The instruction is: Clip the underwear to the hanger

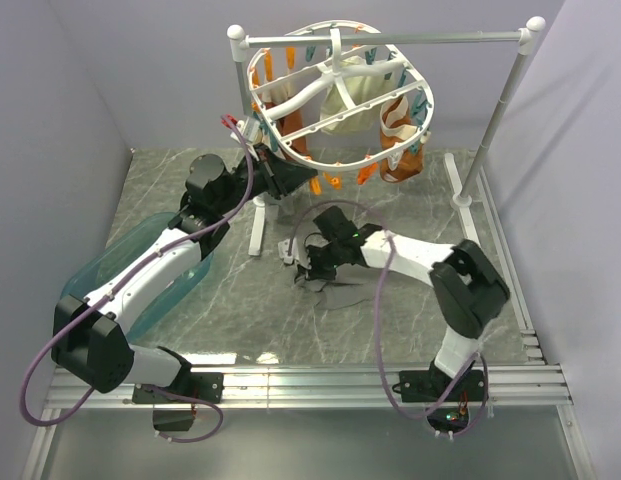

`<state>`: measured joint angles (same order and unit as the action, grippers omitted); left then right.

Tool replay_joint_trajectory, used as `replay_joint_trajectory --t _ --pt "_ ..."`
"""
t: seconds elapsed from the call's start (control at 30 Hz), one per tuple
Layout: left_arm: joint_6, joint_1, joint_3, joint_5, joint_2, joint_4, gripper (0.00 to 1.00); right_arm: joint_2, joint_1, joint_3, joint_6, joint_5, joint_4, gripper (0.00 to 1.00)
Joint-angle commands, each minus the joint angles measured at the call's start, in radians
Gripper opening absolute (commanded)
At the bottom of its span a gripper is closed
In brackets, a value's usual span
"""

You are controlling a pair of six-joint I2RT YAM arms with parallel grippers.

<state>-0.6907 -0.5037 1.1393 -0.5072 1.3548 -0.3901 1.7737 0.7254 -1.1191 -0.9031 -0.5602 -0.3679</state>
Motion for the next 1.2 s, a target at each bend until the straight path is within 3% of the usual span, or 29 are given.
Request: replay_joint_trajectory --t 0.0,0.4,0.67,1.17 --pt "0.025 0.01 0.014 -0.045 -0.02 0.017 0.0 -0.169 -0.021 -0.001 0.043 -0.021 0.066 0.0" --pt "0.036 0.031 0.02 -0.042 -0.023 0.069 0.0 -0.37 -0.05 -0.041 0.087 -0.001 -0.035 0.0" --pt "0.103 0.031 0.039 -0.054 -0.014 0.146 0.0 -0.398 -0.049 -0.162 0.096 0.008 -0.21 0.0" --pt "0.18 0.031 0.062 -0.09 -0.005 0.198 0.0 -0.422 -0.049 -0.298 0.257 0.135 -0.284 0.0"
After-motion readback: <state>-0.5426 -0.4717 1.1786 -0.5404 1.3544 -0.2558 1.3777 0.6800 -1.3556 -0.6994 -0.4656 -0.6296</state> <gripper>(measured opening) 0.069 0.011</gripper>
